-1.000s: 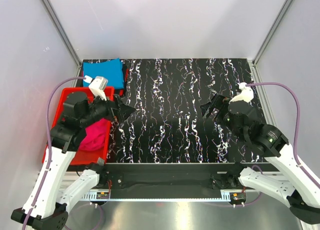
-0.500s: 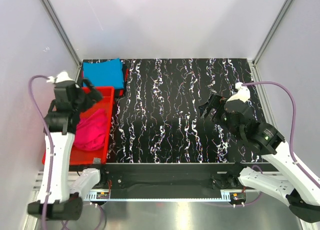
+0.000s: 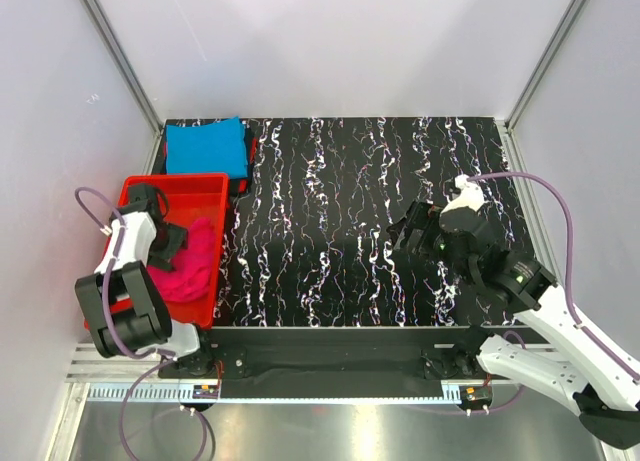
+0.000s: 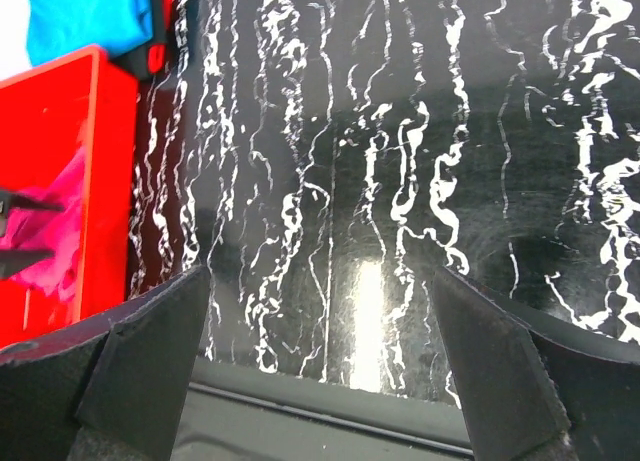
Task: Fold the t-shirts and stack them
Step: Grab the tshirt from the pile, then move the tshirt to the center of the board, then flatten the tshirt out
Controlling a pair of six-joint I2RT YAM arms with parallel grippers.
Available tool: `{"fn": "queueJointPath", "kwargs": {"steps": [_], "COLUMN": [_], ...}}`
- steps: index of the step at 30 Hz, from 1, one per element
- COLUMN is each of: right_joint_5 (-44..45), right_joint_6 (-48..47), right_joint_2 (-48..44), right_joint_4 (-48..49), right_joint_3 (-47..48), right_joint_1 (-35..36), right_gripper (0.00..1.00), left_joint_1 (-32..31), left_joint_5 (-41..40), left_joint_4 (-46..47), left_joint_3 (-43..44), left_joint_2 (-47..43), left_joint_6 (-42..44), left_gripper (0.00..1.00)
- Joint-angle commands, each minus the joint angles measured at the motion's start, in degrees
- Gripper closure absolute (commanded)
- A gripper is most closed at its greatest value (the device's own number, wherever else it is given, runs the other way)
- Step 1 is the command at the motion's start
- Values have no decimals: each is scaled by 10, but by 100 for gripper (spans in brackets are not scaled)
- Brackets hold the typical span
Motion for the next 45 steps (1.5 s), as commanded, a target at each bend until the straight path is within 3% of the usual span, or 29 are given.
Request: {"fn": "queueJointPath", "kwargs": {"steps": [1,2,3,4,5,7,9,10,12,13,17,19,21,24,25,26,30,32,36,41,44,45], "right_joint_5": [-23,-23,-22,-21,-21,-22,-21,-22,-24,-25,-2,13,27,41,43,45,64,61,61,21,-102,-186], "right_joint_6": [-18,-21,-24,-30,-31,-30,-25,-22,-24,-24,-11,-1,6,25,36,41,57,38,-11,-70,-102,-109], "right_joint_2": [2,0,1,-1,-4,-5,-12,-17,-28,-33,-60,-76,-89,-111,-115,-117,-113,-92,-9,162,263,287], "right_joint_4": [26,28,30,33,34,35,40,41,52,55,53,42,26,6,0,-15,-34,-19,18,98,174,196], "right_joint_3": [37,41,47,49,51,54,51,49,43,41,40,45,49,42,39,36,14,-5,-6,31,41,41], "right_joint_1": [-2,-2,-2,-2,-2,-2,-2,-2,-3,-2,-2,-2,-2,-2,-2,-2,-2,-1,-2,-29,-106,-127], "right_gripper": [0,0,0,0,0,0,0,0,0,0,0,0,0,0,0,0,0,0,2,14,23,27], "left_joint_1": [4,4,4,4,2,-7,-42,-74,-112,-134,-322,-406,-446,-483,-494,-498,-501,-501,-500,-495,-495,-496], "left_joint_5": [0,4,7,15,31,49,120,165,247,275,392,402,376,375,376,376,397,389,311,272,264,271], "left_joint_4": [68,64,61,48,36,24,62,145,280,327,433,437,431,457,467,474,486,471,351,295,288,304], "left_joint_3": [15,26,48,68,90,162,208,231,243,245,299,310,268,167,138,109,-20,-42,-19,12,-8,-19], "left_joint_2": [15,19,16,12,3,-47,-126,-155,-220,-228,-176,-139,-126,-111,-109,-106,-89,-97,-132,-141,-130,-128], "left_joint_6": [-27,-23,-17,5,15,49,89,124,106,95,65,82,99,94,94,93,88,96,166,210,221,215], "left_gripper": [37,64,80,95,100,100,100,100,100,100,100,100,100,96,89,75,61,47,30,25,24,24]}}
